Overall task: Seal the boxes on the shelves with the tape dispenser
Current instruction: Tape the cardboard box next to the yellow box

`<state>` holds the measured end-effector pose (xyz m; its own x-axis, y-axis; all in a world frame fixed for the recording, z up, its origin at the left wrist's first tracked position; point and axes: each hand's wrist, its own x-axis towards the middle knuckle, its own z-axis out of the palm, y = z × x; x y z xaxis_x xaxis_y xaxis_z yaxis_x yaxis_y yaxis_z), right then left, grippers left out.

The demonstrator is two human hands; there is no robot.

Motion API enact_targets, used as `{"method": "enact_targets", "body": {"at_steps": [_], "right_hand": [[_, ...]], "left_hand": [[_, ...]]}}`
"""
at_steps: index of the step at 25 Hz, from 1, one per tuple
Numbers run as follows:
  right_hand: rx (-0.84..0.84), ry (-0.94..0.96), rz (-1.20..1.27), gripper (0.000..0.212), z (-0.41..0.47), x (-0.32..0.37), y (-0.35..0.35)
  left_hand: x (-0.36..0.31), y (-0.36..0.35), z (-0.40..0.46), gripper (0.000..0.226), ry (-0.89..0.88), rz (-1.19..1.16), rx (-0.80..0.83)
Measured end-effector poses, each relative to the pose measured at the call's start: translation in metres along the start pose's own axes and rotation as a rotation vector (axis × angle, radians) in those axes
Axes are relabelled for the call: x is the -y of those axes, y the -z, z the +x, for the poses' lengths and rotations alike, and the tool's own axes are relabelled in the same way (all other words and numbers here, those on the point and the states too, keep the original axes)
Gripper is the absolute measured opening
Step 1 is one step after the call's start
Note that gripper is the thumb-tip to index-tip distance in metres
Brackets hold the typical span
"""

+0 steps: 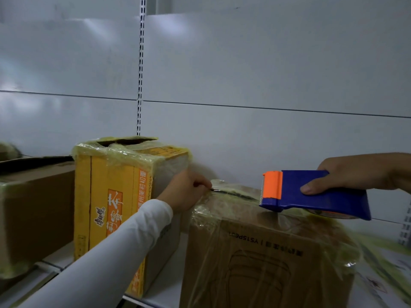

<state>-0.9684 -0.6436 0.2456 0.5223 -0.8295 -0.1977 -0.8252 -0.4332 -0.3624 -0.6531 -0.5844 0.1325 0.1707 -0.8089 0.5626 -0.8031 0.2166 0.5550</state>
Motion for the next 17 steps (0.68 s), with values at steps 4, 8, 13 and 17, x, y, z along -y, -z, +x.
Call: {"method": "enact_targets", "body": {"at_steps": [4, 8, 13, 17], "right_hand": [[-0.002, 0.013, 0.009, 0.059, 0.002, -0.002, -0.002], [-0.004, 0.028, 0.014, 0.060, 0.002, 0.001, -0.002], [0.016, 0.036, 0.017, 0.057, 0.000, 0.003, -0.003], [0.028, 0.067, 0.028, 0.050, 0.006, 0.008, -0.002]], "left_hand": [[0.005, 0.001, -0.010, 0.026, 0.085, -0.105, 0.099], [-0.010, 0.012, -0.006, 0.037, 0.071, -0.086, 0.257], [-0.055, -0.007, 0.003, 0.100, -0.074, 0.214, 0.570], [-0.043, -0.003, 0.007, 0.104, 0.000, 0.330, 0.721]]}}
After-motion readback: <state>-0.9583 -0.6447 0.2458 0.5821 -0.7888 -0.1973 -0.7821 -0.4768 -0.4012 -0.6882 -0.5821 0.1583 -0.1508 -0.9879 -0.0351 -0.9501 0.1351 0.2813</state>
